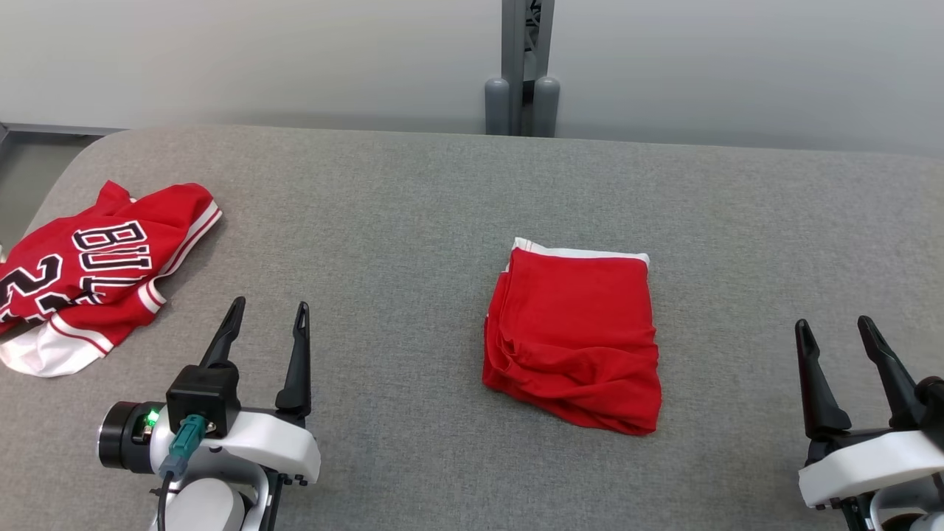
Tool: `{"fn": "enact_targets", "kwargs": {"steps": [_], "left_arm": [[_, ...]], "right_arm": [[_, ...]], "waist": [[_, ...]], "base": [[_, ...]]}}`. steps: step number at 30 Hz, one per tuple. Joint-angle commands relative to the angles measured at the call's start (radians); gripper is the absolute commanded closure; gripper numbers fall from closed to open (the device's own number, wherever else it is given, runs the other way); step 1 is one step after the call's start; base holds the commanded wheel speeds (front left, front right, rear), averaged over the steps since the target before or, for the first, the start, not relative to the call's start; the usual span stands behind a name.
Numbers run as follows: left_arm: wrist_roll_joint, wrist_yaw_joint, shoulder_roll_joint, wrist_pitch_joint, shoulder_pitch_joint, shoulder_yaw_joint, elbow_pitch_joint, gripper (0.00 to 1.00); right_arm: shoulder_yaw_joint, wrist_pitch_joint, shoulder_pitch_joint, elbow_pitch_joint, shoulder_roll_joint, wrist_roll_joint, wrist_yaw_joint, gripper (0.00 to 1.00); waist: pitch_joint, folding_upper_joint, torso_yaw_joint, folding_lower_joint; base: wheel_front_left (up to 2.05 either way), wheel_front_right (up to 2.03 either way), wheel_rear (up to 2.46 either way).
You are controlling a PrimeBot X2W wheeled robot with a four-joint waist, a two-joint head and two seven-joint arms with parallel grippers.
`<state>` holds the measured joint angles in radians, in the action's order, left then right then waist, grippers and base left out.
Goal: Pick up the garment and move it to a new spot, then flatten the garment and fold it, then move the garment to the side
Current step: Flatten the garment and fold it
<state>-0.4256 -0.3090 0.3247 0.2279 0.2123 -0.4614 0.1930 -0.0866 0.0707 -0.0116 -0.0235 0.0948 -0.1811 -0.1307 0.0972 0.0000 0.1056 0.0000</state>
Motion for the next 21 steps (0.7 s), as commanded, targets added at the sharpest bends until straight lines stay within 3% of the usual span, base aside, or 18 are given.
{"fn": "enact_targets", "kwargs": {"steps": [1, 7, 8, 9, 10, 21], "left_arm": [[-0.003, -0.003, 0.003, 0.002, 0.010, 0.000, -0.001, 0.00], [0.003, 0.004, -0.007, 0.003, 0.029, -0.013, 0.002, 0.00], [0.003, 0.005, -0.009, 0.004, 0.032, -0.016, 0.002, 0.00], [0.003, 0.005, -0.009, 0.004, 0.035, -0.017, 0.003, 0.00], [0.003, 0.007, -0.012, 0.005, 0.038, -0.020, 0.006, 0.00], [-0.004, 0.026, -0.050, 0.019, 0.066, -0.040, 0.038, 0.00]], "right_arm": [[0.000, -0.006, 0.000, 0.003, 0.001, 0.002, 0.000, 0.00], [0.065, -0.015, -0.028, -0.011, 0.007, 0.001, 0.000, 0.00], [0.091, -0.014, -0.036, -0.019, 0.006, -0.005, 0.000, 0.44], [0.115, -0.013, -0.045, -0.031, 0.004, -0.010, 0.000, 0.80], [0.140, -0.008, -0.056, -0.045, 0.003, -0.015, 0.000, 0.97], [0.376, 0.091, -0.207, -0.292, 0.006, -0.089, 0.000, 1.00]], "waist": [[0.002, 0.0000, 0.003, 0.0000], [0.014, 0.0000, 0.041, 0.0000], [0.017, 0.0000, 0.048, 0.0000], [0.021, 0.0000, 0.056, 0.0000], [0.025, 0.0000, 0.065, 0.0000], [0.063, 0.0000, 0.161, 0.0000]], "base": [[0.00, 0.00, 0.00], [0.00, 0.00, 0.00], [0.00, 0.00, 0.00], [0.00, 0.00, 0.00], [0.00, 0.00, 0.00], [0.00, 0.00, 0.00]]}}
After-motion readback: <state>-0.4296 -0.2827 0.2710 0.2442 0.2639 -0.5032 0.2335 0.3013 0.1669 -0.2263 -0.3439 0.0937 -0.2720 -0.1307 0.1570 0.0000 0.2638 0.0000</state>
